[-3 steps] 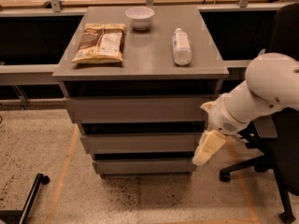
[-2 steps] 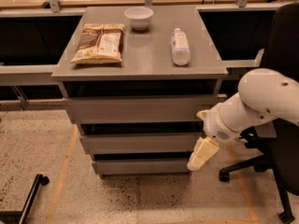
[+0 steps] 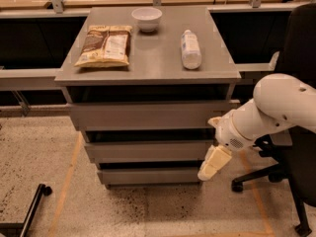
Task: Open bottom drawer
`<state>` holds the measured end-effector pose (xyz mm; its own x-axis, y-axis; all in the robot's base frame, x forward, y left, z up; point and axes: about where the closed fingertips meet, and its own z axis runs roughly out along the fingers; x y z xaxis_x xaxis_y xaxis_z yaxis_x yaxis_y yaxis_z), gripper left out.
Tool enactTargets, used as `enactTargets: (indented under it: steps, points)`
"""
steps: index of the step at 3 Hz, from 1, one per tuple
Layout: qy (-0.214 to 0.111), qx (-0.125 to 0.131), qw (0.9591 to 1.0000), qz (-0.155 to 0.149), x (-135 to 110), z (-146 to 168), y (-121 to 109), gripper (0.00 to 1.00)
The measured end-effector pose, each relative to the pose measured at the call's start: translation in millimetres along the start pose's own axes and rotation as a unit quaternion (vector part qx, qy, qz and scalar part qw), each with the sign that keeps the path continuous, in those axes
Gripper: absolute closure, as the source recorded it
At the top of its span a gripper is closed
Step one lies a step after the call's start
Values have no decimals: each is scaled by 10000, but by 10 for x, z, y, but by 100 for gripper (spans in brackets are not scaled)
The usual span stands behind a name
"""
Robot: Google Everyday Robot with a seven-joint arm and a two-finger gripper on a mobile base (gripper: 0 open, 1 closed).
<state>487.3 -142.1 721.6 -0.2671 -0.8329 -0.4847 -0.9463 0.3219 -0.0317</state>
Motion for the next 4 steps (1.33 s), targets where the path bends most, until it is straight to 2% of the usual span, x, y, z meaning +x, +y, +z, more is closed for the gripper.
enactTargets:
  steps: [2,4]
  points:
    - [-252,-102,9989,371,197,575,-38,0]
    - [-458,-477,9953,713,427,1253,-151,0]
